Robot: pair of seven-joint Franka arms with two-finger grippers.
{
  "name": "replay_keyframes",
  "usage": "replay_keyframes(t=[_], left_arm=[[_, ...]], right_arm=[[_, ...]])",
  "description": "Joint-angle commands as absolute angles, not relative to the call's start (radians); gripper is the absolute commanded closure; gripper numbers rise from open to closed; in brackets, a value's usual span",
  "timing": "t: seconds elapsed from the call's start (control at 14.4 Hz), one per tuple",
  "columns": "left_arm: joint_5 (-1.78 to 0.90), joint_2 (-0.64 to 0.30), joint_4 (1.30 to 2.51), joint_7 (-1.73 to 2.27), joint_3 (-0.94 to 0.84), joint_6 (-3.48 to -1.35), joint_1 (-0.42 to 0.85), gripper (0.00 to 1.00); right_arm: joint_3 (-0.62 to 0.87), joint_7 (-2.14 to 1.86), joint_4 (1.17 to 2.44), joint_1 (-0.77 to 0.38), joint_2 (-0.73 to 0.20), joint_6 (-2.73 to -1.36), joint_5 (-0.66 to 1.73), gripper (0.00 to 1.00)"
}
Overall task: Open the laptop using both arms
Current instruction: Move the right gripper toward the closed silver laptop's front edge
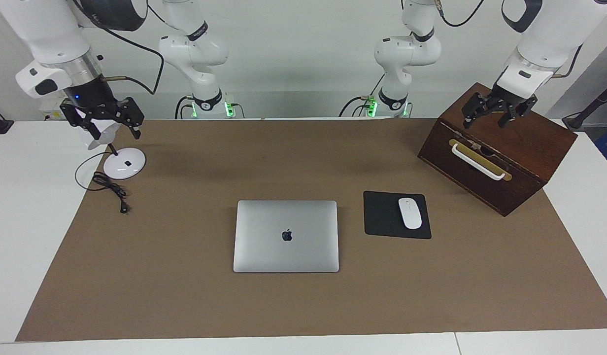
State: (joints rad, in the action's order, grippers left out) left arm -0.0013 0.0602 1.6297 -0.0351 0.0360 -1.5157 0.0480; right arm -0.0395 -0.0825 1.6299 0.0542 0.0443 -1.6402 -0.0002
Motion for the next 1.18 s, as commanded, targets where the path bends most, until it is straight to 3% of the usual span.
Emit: replay_keyframes(t=[0.0, 1.11], left_arm=[[0.008, 0.063, 1.632, -0.04, 0.031, -1.509, 0.041, 0.0], [0.011, 0.075, 1.646, -0.043, 0.031, -1.502, 0.029, 0.0]], right_arm=[[-0.041, -0.094, 1.664, 0.055, 0.071, -1.664, -0.014, 0.0], [-0.06, -0.098, 1.655, 0.055, 0.072, -1.695, -0.005, 0.0]])
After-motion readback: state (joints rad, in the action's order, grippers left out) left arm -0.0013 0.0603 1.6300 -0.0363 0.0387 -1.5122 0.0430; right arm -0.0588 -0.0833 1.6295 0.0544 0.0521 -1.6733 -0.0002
